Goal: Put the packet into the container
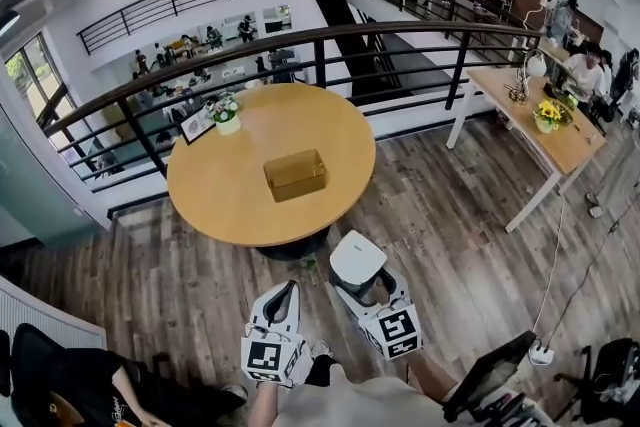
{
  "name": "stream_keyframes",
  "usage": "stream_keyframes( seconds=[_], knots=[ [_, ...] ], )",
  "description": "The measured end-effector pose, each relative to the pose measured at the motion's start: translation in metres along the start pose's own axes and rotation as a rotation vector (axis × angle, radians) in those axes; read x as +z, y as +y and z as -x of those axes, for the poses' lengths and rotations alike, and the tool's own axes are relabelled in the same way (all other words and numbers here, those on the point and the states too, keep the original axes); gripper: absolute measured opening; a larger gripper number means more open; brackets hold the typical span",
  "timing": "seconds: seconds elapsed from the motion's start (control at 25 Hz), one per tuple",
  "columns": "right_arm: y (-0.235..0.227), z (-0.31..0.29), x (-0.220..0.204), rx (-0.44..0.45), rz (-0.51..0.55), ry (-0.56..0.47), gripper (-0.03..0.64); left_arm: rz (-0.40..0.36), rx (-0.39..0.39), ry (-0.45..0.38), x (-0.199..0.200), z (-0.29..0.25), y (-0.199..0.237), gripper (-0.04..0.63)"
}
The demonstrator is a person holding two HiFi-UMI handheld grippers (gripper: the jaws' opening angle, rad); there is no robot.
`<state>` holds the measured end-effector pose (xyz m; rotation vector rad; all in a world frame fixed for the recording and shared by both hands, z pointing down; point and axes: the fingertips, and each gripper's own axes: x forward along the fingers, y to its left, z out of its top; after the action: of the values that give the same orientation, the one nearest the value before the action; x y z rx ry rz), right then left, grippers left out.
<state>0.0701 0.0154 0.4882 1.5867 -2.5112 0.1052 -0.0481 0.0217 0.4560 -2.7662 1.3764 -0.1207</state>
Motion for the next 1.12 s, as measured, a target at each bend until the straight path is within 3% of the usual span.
stream_keyframes(
  seconds=[0.48, 1.12],
  knots=[
    [-0.012, -0.106, 0.033, -0.005, 0.002, 0.013, 0.371, 0.012, 0.004, -0.012, 0.01, -0.059, 0.097, 0.006],
    [-0.039, -0.152, 0.026, -0.03, -0.02, 0.037, 0.371, 0.022, -0.005, 0.012, -0.002, -0.104, 0.128, 0.005]
  ],
)
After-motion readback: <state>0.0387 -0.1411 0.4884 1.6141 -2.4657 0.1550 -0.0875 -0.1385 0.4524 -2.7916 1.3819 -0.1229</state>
